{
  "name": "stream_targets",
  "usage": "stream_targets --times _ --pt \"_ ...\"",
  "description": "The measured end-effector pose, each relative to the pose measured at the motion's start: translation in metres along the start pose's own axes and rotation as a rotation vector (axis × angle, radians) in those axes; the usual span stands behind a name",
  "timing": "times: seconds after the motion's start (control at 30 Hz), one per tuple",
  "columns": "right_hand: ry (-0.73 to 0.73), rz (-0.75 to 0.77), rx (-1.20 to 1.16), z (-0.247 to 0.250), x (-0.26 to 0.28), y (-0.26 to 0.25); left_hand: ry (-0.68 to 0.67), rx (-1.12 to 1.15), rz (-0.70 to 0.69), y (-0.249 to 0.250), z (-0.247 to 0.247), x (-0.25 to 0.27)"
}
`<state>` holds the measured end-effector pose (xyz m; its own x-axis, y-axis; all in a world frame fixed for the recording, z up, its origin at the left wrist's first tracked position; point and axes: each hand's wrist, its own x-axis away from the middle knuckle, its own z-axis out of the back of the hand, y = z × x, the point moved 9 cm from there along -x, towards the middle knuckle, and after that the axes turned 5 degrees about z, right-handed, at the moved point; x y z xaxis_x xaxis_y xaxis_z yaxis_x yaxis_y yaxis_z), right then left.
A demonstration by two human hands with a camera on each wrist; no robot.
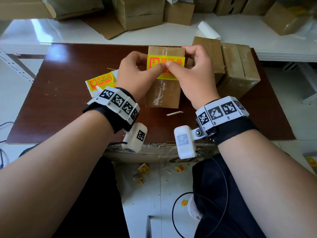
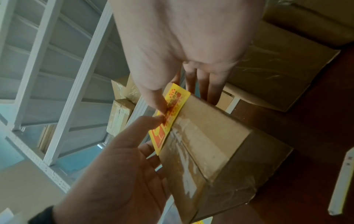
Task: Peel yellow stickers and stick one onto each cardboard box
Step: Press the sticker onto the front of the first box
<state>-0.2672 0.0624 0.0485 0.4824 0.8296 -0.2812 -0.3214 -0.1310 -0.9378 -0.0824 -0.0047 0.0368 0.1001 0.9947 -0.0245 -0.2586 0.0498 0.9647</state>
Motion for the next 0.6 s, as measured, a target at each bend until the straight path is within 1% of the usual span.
stream_targets --times 0.23,0.33,0.4,0.47,0.6 --pt "-0.073 -0.045 -0.068 -0.005 -0.003 0.005 -0.083 -0.004 -0.006 0.003 -0.002 -0.004" --pt "-0.106 -0.063 -0.081 -0.005 -0.006 0.01 -0.083 0.035 0.014 0.001 -0.001 -0.005" --pt "-0.088 -0.068 -0.106 -0.005 -0.007 0.01 -0.072 0.082 0.046 -0.001 -0.001 -0.005" --pt "-0.057 -0.057 -0.124 -0.004 -0.006 0.008 -0.055 0.102 0.049 -0.002 0.0 -0.004" --pt "-0.019 0.004 -0.045 -0.002 -0.004 0.003 -0.016 0.028 -0.023 0.001 0.0 -0.004"
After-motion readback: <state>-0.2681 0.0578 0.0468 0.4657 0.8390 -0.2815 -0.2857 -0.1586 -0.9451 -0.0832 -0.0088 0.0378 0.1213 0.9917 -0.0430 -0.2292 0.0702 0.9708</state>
